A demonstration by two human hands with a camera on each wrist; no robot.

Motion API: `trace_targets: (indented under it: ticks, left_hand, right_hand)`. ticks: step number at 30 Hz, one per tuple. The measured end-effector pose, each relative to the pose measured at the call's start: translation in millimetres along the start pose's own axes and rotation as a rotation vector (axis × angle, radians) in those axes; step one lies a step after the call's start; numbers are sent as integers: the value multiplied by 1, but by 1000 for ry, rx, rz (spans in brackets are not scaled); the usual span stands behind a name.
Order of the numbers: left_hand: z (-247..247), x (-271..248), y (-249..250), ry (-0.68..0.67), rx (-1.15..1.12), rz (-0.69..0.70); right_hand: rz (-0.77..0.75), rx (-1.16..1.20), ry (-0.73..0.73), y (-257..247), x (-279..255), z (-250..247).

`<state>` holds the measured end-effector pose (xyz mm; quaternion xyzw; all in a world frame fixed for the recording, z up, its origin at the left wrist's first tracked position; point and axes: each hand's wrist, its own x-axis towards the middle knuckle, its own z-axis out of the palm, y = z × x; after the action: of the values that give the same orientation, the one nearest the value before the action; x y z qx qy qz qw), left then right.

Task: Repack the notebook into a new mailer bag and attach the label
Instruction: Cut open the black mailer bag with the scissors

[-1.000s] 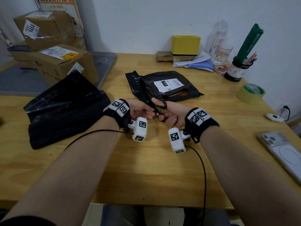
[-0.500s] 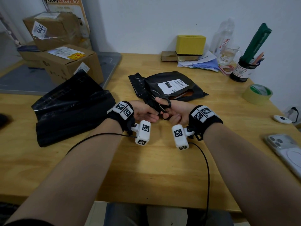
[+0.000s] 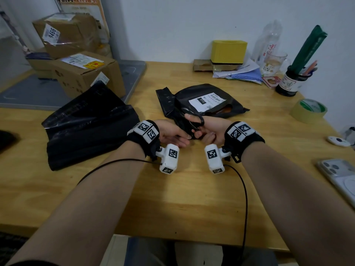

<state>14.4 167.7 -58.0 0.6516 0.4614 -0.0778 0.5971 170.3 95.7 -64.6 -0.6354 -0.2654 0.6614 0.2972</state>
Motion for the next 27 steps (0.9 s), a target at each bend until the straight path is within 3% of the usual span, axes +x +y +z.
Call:
trace_targets:
  ticks: [19, 27]
  left_hand:
    - [5, -10, -2, -30, 85, 24]
    - [14, -10, -10, 85, 71, 81]
  right_hand:
    - [9, -10, -38, -4, 5, 0]
    - [12, -6, -31, 18, -20, -9]
